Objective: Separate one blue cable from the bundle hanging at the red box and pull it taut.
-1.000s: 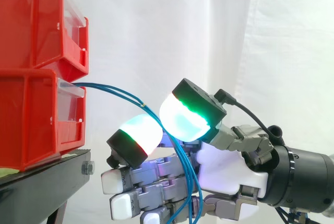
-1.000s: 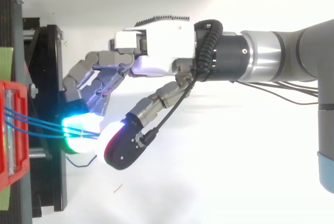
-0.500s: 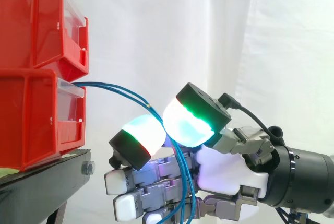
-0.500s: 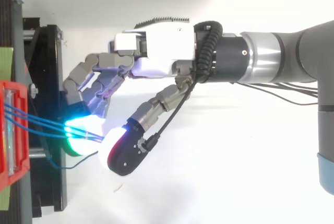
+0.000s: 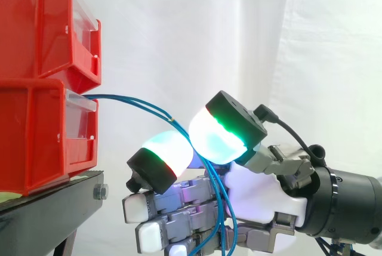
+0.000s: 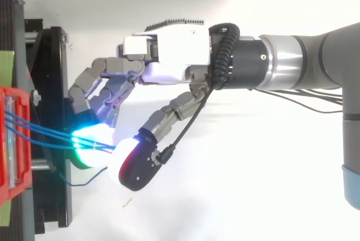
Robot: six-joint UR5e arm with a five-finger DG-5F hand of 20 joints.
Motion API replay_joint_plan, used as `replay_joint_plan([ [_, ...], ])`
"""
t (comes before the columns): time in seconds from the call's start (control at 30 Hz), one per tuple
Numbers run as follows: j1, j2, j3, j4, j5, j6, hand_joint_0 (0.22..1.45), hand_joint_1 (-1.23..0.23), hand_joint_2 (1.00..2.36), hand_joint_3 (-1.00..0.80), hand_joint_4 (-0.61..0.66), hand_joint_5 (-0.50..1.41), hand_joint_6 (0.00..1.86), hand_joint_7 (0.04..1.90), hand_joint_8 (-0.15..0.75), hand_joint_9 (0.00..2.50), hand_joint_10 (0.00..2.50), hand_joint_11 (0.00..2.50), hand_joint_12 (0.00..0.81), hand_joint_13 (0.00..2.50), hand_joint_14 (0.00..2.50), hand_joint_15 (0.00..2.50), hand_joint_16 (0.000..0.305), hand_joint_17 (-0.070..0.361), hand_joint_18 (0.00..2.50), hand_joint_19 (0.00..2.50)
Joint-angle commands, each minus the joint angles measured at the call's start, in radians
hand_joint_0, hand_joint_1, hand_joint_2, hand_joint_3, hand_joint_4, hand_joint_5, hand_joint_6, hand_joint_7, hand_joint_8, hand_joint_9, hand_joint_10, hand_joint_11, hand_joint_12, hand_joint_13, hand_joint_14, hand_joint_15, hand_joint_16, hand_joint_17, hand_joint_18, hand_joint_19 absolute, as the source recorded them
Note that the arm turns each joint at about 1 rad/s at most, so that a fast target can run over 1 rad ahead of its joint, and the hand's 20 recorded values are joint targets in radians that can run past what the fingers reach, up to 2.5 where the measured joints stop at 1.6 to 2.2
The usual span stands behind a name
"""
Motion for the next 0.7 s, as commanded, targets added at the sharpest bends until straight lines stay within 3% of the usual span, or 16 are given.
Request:
replay_joint_plan([
  [0.0, 0.000, 0.000, 0.000, 0.000, 0.000, 0.000, 0.58, -0.72, 1.00, -0.50, 0.11, -0.12, 0.88, 1.06, 0.380, 0.91, 0.01, 0.48, 0.369, 0.96, 0.02, 0.43, 0.039, 0.089, 0.88, 0.53],
  [0.23, 0.000, 0.000, 0.000, 0.000, 0.000, -0.009, 0.63, -0.67, 1.00, -0.50, 0.06, -0.12, 0.86, 1.10, 0.378, 0.92, 0.01, 0.48, 0.368, 0.96, 0.01, 0.44, 0.039, 0.088, 0.88, 0.53],
  [0.43, 0.000, 0.000, 0.000, 0.000, 0.000, -0.011, 0.67, -0.79, 1.01, -0.40, 0.11, -0.16, 0.89, 1.03, 0.380, 0.84, 0.01, 0.48, 0.383, 0.93, 0.01, 0.43, 0.041, 0.092, 0.87, 0.52],
  [0.67, 0.002, 0.000, 0.000, 0.000, 0.008, -0.009, 0.77, -0.92, 1.00, -0.49, 0.12, -0.19, 0.91, 1.00, 0.370, 0.80, 0.01, 0.52, 0.384, 0.92, 0.01, 0.43, 0.041, 0.092, 0.87, 0.48],
])
